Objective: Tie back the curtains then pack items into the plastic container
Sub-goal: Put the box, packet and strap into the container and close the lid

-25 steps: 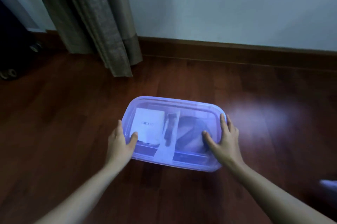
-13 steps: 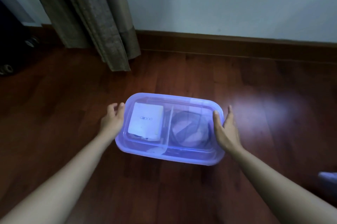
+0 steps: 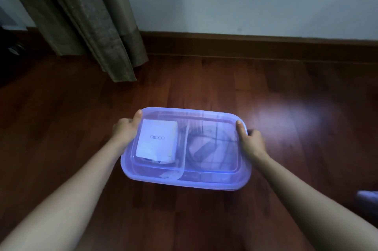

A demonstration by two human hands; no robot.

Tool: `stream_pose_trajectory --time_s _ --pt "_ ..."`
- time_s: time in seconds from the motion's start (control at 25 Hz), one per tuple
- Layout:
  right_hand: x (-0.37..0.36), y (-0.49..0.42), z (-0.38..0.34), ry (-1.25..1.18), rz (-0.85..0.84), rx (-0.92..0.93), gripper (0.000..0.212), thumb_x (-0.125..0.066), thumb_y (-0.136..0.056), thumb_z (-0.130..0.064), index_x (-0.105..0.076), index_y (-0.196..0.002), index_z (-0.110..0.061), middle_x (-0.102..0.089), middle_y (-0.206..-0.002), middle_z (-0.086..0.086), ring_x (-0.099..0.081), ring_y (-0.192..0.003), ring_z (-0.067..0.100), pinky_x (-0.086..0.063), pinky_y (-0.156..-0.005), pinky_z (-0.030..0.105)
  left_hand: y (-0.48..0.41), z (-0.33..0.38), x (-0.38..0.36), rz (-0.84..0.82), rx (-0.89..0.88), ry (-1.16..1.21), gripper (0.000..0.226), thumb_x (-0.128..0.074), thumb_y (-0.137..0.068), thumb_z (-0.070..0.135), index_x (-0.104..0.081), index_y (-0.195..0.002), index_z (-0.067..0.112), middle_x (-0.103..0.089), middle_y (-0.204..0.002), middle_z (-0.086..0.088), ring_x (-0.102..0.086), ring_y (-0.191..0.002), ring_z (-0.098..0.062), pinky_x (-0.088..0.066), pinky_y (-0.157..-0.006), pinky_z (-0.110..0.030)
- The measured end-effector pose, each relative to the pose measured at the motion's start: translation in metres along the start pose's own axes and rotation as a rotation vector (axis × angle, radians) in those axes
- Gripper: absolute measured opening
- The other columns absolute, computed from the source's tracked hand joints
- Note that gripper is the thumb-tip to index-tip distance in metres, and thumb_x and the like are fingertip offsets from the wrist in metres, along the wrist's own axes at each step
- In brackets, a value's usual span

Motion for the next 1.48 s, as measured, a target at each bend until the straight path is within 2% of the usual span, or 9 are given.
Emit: stream_pose_trajectory --time_s 0.12,0.2,0.36,0.56,0.88,0.96,1.08,1.2,1.48 --pt "0.003 0.006 -0.004 0.03 0.042 0.004 0.051 -0.041 -0.091 -0.057 -0.058 -0.069 -0.014 -0.064 -0.089 0.017 -0.059 -0.094 0.034 -0.044 -0.084 0.04 -0.001 -0.006 -0.004 0.003 0.023 0.151 0.059 -0.046 -0.086 0.064 -0.051 -0.056 0.013 -0.056 -0.063 -0.007 -0.056 -0.068 -0.03 -0.038 -0.065 -0.033" --pt "0.007 0.013 -0.008 -0.003 0.019 0.019 0.053 -0.036 -0.093 -0.057 -0.065 -0.1 -0.013 -0.064 -0.112 0.021 -0.055 -0.11 0.039 -0.041 -0.092 0.04 0.006 -0.008 -0.006 -0.061 0.055 0.322 0.052 -0.05 -0.083 0.066 -0.058 -0.067 0.017 -0.064 -0.075 -0.004 -0.064 -0.073 -0.028 -0.044 -0.069 -0.034" --pt "0.007 0.039 0.015 0.051 -0.092 -0.03 0.083 -0.028 -0.076 -0.08 -0.041 -0.136 -0.025 -0.055 -0.132 0.017 -0.049 -0.122 0.039 -0.036 -0.101 0.041 0.029 -0.035 -0.013 -0.166 0.037 0.265 0.057 -0.043 -0.077 0.078 -0.062 -0.09 0.026 -0.065 -0.095 0.005 -0.062 -0.091 -0.016 -0.044 -0.087 -0.033" --pt "0.0 0.063 0.027 0.073 0.001 -0.002 0.076 -0.049 -0.075 -0.074 -0.041 -0.13 -0.023 -0.063 -0.118 0.014 -0.054 -0.113 0.04 -0.038 -0.095 0.041 0.053 -0.06 -0.011 0.079 0.05 -0.086 0.073 -0.043 -0.079 0.074 -0.058 -0.108 0.009 -0.063 -0.109 -0.018 -0.057 -0.103 -0.04 -0.043 -0.082 -0.039" --pt "0.0 0.065 0.024 0.151 0.029 0.072 0.063 -0.048 -0.082 -0.066 -0.047 -0.122 -0.018 -0.065 -0.109 0.017 -0.056 -0.107 0.042 -0.04 -0.085 0.039 0.066 -0.045 -0.006 0.112 0.047 -0.186 0.062 -0.027 -0.093 0.062 -0.056 -0.118 0.013 -0.057 -0.125 -0.02 -0.05 -0.116 -0.042 -0.038 -0.093 -0.043" --pt "0.0 0.064 0.023 0.132 0.03 0.087 0.062 -0.048 -0.082 -0.067 -0.047 -0.119 -0.017 -0.065 -0.107 0.018 -0.057 -0.105 0.042 -0.039 -0.081 0.039 0.057 -0.043 -0.006 0.005 0.085 0.061 0.053 -0.027 -0.097 0.054 -0.057 -0.119 0.016 -0.055 -0.131 -0.016 -0.052 -0.116 -0.036 -0.038 -0.093 -0.04" --pt "-0.001 0.062 0.025 0.131 -0.004 0.089 0.068 -0.045 -0.075 -0.076 -0.046 -0.113 -0.02 -0.063 -0.095 0.01 -0.058 -0.102 0.04 -0.034 -0.076 0.038 0.042 -0.03 -0.008 -0.261 0.074 0.482 0.03 -0.039 -0.097 0.04 -0.064 -0.091 0.025 -0.065 -0.116 -0.013 -0.061 -0.092 -0.021 -0.046 -0.087 -0.036" --pt "0.0 0.062 0.024 0.113 -0.028 0.101 0.071 -0.04 -0.066 -0.077 -0.046 -0.109 -0.021 -0.058 -0.087 0.003 -0.059 -0.099 0.038 -0.036 -0.079 0.037 0.023 -0.022 -0.007 -0.257 0.156 0.582 0.043 -0.056 -0.086 0.055 -0.07 -0.098 0.016 -0.071 -0.099 -0.01 -0.068 -0.089 -0.028 -0.053 -0.087 -0.045" --pt "0.0 0.059 0.025 0.075 -0.048 0.089 0.065 -0.046 -0.069 -0.076 -0.046 -0.105 -0.021 -0.059 -0.09 0.003 -0.06 -0.099 0.038 -0.042 -0.083 0.039 0.006 -0.011 -0.007 -0.169 0.204 0.7 0.028 -0.071 -0.079 0.029 -0.069 -0.09 0.003 -0.071 -0.088 -0.016 -0.07 -0.066 -0.028 -0.055 -0.067 -0.037"
Point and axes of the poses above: each hand's wrist, its own y-axis away from the middle knuckle, its own x-axis out of the back of the hand, z = x × y, the point moved 5 cm from there along -y, towards the middle knuckle
